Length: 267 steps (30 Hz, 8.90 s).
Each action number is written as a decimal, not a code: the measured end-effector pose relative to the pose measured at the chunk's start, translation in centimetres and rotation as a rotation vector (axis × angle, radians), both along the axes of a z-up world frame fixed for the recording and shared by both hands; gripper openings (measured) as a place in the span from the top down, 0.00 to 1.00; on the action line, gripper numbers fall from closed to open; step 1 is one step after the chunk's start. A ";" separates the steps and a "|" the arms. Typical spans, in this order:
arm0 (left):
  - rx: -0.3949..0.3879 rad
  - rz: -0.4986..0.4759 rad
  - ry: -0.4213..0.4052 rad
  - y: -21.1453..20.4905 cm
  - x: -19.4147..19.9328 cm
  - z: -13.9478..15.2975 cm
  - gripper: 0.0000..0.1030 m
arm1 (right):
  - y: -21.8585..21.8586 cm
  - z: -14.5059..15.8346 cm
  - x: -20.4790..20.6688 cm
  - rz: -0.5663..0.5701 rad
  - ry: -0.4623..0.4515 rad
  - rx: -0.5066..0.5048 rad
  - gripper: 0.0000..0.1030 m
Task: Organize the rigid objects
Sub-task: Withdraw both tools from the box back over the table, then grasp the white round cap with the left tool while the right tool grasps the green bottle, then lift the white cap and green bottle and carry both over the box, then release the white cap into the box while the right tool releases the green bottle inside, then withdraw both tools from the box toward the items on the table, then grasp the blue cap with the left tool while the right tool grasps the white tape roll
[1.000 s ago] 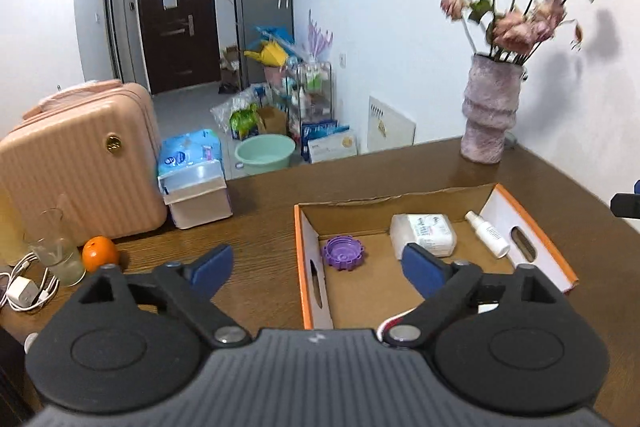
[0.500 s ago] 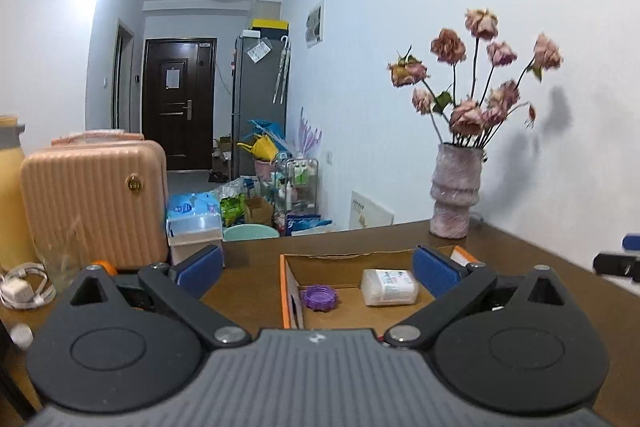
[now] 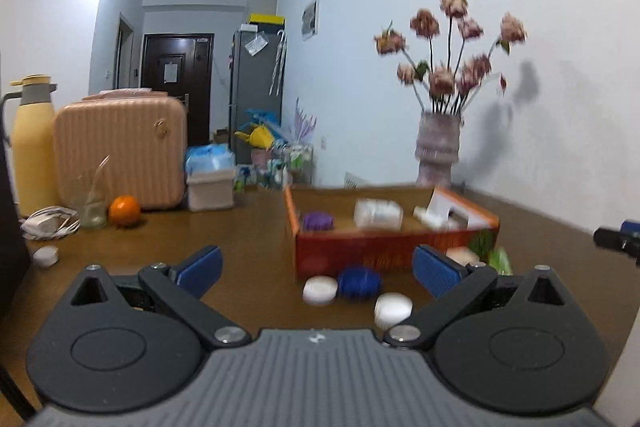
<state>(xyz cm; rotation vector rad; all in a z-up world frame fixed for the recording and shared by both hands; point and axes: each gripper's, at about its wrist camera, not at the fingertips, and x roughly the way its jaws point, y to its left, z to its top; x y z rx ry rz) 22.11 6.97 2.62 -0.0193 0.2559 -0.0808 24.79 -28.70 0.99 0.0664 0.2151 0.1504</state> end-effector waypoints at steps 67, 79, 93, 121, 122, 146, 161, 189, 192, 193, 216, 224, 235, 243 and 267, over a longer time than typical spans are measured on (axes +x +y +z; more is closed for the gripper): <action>0.107 -0.201 0.407 -1.1 21.9 -7.7 0.61 | 2.5 -6.9 19.6 -0.016 0.416 -0.108 0.70; 0.017 -0.101 0.280 -0.8 12.0 -4.3 0.61 | 1.6 -5.2 12.3 0.021 0.327 -0.031 0.71; -0.060 -0.038 0.022 -2.6 -4.0 1.6 0.61 | 1.1 1.0 -2.6 0.046 0.100 0.061 0.71; -0.059 -0.065 0.024 -2.9 -4.0 1.3 0.61 | 2.0 -0.1 -4.5 0.094 0.109 0.075 0.71; -0.055 -0.065 0.023 -2.9 -2.9 1.4 0.61 | 2.1 0.0 -3.6 0.099 0.109 0.072 0.71; 0.108 -0.144 0.325 -3.1 34.4 -0.6 0.61 | 5.7 1.3 35.4 0.264 0.450 -0.062 0.71; 0.140 -0.155 0.465 -3.5 39.4 -3.7 0.36 | 6.6 -4.3 44.3 0.132 0.703 -0.084 0.71; 0.017 -0.039 -0.027 -2.3 16.3 10.6 0.09 | 2.8 12.1 21.6 0.148 0.104 -0.042 0.16; 0.033 -0.023 -0.106 -2.9 12.8 10.2 0.01 | 3.1 11.6 17.5 0.158 0.015 -0.059 0.16; 0.031 -0.015 -0.129 -3.1 11.7 10.1 0.00 | 3.4 11.3 16.0 0.156 -0.023 -0.081 0.16; -0.120 -0.065 0.067 -2.8 -7.9 -2.3 0.00 | 2.3 -1.3 -9.2 0.074 -0.097 -0.076 0.05; -0.116 -0.027 0.078 -2.5 -7.5 -3.0 0.00 | 3.2 -3.1 -9.8 0.071 -0.055 -0.109 0.05; -0.091 -0.046 0.200 -2.9 -2.4 -5.4 0.00 | 5.0 -4.5 -6.9 0.115 -0.004 -0.104 0.08; -0.112 -0.095 0.297 -3.5 5.5 -4.6 0.00 | 4.5 -4.3 -1.3 0.126 0.109 -0.009 0.12; -0.138 -0.178 0.415 -3.8 23.0 -7.7 0.47 | 7.3 -7.0 15.6 0.132 0.404 -0.047 0.58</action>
